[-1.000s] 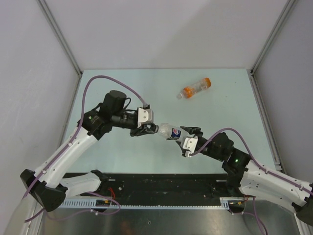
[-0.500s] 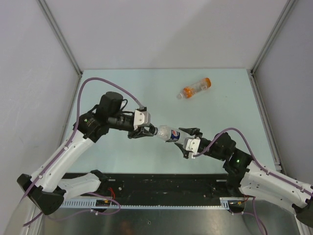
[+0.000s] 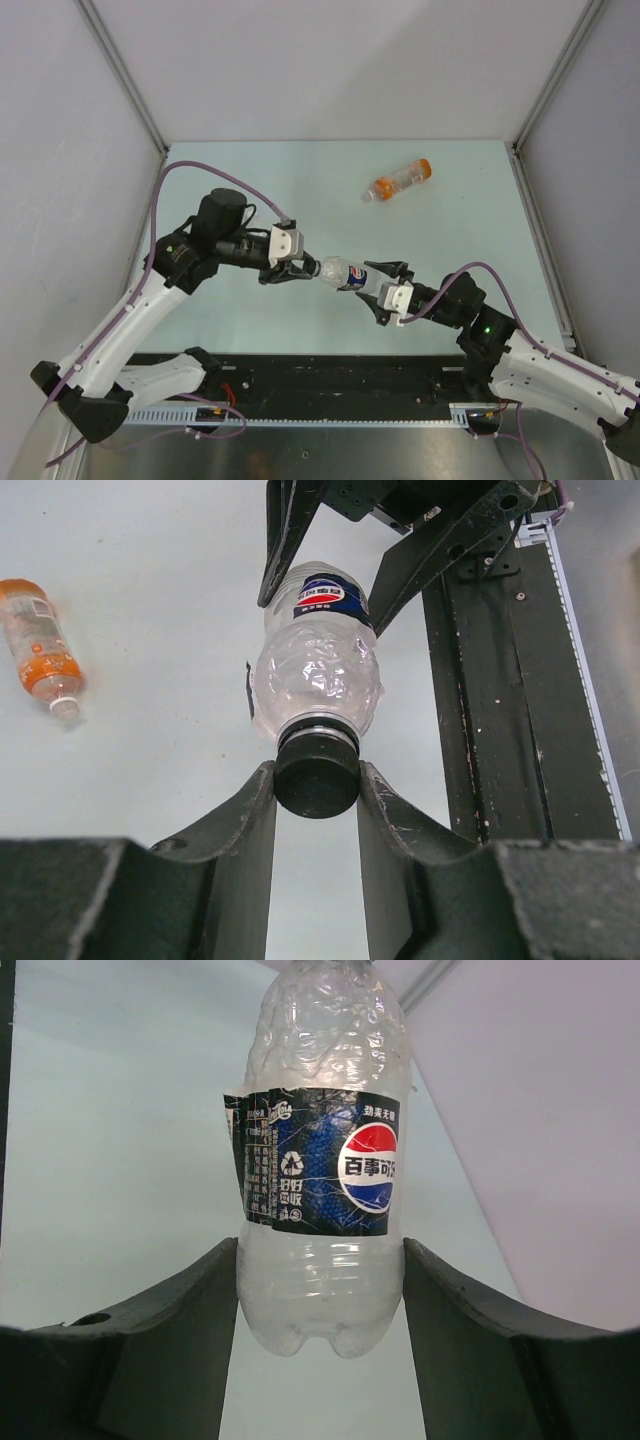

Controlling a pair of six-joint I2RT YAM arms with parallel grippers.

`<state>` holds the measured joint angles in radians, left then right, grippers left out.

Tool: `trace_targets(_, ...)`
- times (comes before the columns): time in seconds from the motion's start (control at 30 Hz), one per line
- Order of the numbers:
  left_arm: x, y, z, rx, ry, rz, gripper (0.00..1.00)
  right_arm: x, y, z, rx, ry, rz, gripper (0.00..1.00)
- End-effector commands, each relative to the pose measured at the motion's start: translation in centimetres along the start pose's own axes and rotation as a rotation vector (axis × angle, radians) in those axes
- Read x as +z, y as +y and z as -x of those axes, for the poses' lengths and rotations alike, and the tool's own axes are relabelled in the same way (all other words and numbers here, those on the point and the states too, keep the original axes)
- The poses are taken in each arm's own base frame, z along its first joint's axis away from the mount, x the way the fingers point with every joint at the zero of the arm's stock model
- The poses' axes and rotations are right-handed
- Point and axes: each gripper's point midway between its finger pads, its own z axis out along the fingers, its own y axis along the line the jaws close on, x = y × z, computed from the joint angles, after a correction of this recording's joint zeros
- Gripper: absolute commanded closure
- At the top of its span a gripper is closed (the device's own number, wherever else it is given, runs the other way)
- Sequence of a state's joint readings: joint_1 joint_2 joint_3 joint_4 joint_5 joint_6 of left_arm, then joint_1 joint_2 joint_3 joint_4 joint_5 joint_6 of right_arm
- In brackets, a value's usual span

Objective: Screw on the bottle caps

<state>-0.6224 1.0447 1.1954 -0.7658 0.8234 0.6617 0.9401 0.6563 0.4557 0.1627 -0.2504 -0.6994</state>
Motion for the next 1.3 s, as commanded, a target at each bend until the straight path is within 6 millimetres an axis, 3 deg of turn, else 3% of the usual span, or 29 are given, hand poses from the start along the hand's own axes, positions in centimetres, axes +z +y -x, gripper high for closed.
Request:
trace_targets(0.0,0.1,0.8,2.0,0.081,-0.052,0.019,0.8,-0.2,-1.2,8.0,-0.089,-0.31,0.01,1.0)
trace_targets(0.53,-0.3,0.7,2.9,0.132,-0.073,0.015,0.49,-1.0,-0.7,7.6,-0.079,-0.296,0.035,1.0)
trace_targets(0.9,-0.3,0.5,3.2,0.142,-0.084,0.005,0.34,-0.8,-0.7,7.4,-0.074,-0.288,0.037,1.0)
trace_targets(1.13,-0.8,0.0,3.7,0.168,-0.102,0.004,0.03,-0.6,-1.2,6.6,-0.054,-0.254,0.014,1.0)
trace_targets(1.27,-0.9,0.1,4.1,0.178,-0.109,0.009,0.01,-0.6,-1.9,5.9,-0.026,-0.22,-0.029,1.0)
